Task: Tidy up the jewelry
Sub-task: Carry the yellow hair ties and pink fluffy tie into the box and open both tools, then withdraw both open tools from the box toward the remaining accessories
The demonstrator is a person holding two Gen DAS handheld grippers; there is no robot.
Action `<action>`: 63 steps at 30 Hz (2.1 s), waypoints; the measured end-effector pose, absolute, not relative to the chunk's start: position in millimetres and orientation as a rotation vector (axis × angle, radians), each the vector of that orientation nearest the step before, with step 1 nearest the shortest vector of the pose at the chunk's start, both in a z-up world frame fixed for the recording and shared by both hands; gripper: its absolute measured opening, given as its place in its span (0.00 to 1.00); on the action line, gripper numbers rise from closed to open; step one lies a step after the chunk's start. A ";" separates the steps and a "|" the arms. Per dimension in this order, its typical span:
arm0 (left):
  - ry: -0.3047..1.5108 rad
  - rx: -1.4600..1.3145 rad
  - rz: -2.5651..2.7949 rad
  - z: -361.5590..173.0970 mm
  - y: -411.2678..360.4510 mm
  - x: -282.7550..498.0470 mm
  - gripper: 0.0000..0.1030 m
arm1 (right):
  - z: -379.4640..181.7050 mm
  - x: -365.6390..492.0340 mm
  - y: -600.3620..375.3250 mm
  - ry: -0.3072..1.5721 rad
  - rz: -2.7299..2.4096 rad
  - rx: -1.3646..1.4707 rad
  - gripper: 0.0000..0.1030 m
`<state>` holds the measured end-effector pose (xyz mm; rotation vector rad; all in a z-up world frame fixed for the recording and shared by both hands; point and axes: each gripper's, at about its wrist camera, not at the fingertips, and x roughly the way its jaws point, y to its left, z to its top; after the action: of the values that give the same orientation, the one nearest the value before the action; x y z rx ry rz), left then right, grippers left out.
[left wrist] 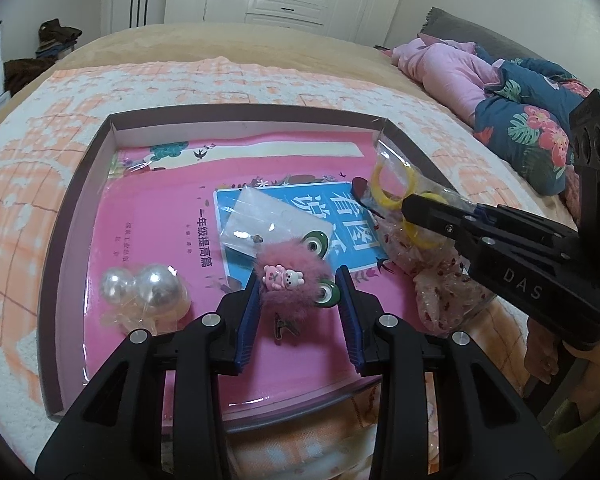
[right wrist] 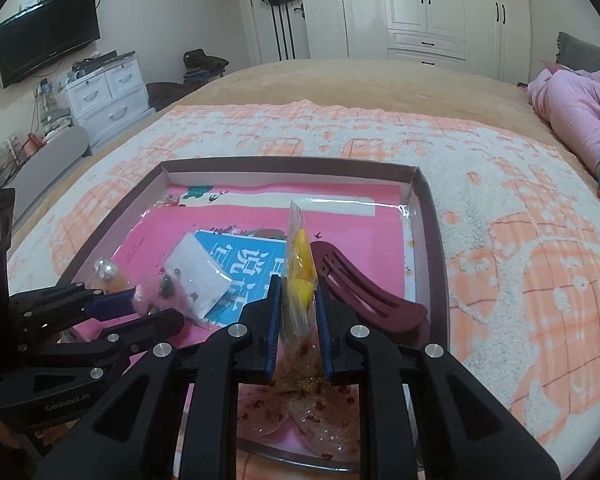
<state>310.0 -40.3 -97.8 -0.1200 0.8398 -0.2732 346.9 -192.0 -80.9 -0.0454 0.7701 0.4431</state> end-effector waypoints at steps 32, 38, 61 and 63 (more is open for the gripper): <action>0.760 -0.105 -0.244 -70.9 -32.8 280.3 0.56 | -46.1 301.0 -231.7 0.642 0.380 0.040 0.62; 0.737 -0.115 -0.238 -63.9 -30.1 271.6 0.74 | -42.1 292.1 -241.1 0.635 0.371 0.067 0.62; 0.659 -0.153 -0.220 -41.5 -11.5 231.8 0.89 | -29.4 225.1 -233.6 0.530 0.369 -0.031 0.75; 0.646 -0.155 -0.222 -39.6 -10.1 227.2 0.89 | -29.0 219.0 -231.6 0.524 0.373 -0.042 0.75</action>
<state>227.2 -10.1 -39.6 -0.1553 0.6457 -0.2217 219.0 -231.6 -29.0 -0.0422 0.5236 0.3730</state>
